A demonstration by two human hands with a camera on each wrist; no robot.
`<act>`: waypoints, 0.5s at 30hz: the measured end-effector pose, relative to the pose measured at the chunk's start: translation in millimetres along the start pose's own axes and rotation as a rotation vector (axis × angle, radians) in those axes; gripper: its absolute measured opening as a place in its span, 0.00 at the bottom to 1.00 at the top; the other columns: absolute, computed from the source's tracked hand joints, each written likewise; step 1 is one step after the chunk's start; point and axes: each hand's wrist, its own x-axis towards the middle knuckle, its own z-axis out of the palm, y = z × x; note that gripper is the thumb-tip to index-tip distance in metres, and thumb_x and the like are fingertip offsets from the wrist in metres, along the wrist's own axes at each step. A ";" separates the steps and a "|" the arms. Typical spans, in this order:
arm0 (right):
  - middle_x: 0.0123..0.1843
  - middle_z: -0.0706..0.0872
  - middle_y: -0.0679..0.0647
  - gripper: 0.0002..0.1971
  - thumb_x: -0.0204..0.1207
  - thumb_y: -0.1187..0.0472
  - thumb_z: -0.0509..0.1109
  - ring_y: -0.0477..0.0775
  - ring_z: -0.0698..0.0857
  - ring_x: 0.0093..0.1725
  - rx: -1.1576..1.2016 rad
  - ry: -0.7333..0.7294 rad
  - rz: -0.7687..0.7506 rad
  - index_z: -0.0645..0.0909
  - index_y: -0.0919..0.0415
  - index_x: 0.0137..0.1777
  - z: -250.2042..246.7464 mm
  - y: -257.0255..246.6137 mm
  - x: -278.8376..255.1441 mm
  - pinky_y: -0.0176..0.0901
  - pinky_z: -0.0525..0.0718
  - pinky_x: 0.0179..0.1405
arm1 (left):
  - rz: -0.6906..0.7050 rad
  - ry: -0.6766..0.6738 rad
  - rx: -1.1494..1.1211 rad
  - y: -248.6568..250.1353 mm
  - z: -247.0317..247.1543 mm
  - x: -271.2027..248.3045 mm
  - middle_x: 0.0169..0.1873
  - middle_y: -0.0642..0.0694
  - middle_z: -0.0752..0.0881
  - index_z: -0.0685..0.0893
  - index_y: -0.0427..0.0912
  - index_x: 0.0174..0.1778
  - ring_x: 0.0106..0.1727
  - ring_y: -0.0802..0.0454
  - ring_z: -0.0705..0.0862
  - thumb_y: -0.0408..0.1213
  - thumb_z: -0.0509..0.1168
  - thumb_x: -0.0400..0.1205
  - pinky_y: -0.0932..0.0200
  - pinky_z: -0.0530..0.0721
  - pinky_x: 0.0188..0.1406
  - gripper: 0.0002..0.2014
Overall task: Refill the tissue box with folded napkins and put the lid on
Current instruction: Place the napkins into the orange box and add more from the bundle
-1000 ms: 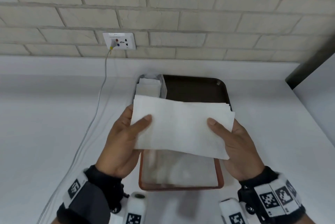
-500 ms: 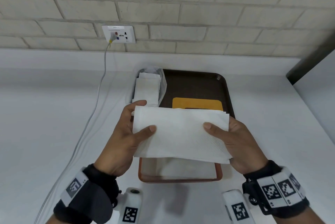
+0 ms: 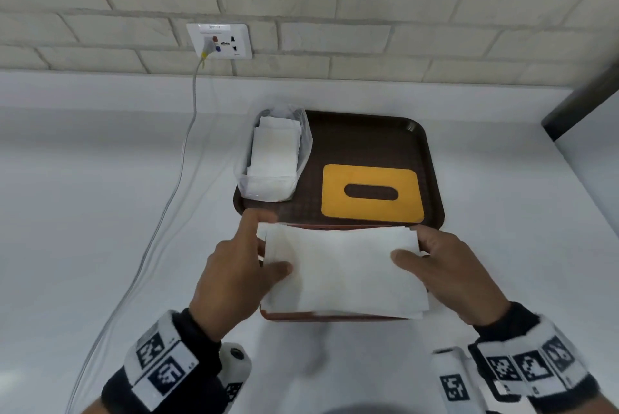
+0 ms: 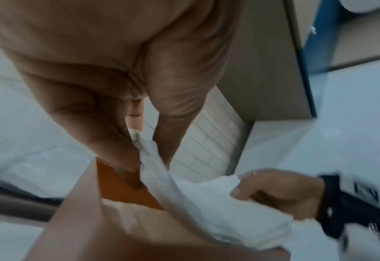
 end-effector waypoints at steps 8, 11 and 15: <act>0.41 0.87 0.43 0.17 0.79 0.47 0.67 0.48 0.84 0.40 -0.612 0.098 -0.137 0.72 0.43 0.66 20.8 -11.5 -2.6 0.45 0.86 0.40 | 0.243 0.078 0.703 13.7 18.0 -6.8 0.25 0.54 0.85 0.77 0.55 0.56 0.21 0.46 0.78 0.49 0.82 0.65 0.63 0.62 0.20 0.28; 0.45 0.87 0.43 0.16 0.80 0.49 0.65 0.48 0.83 0.43 -0.700 0.109 -0.182 0.73 0.43 0.67 25.1 -12.9 1.2 0.42 0.84 0.38 | 0.348 0.091 0.813 1.9 26.7 -2.8 0.18 0.52 0.83 0.82 0.49 0.44 0.24 0.43 0.79 0.35 0.84 0.52 0.58 0.66 0.23 0.26; 0.45 0.89 0.46 0.14 0.79 0.51 0.70 0.50 0.86 0.43 -0.790 0.159 -0.231 0.78 0.45 0.63 32.3 -10.8 5.2 0.40 0.81 0.32 | 0.331 0.072 0.918 -4.3 29.7 0.6 0.18 0.49 0.83 0.83 0.48 0.39 0.27 0.41 0.78 0.33 0.84 0.52 0.54 0.69 0.26 0.23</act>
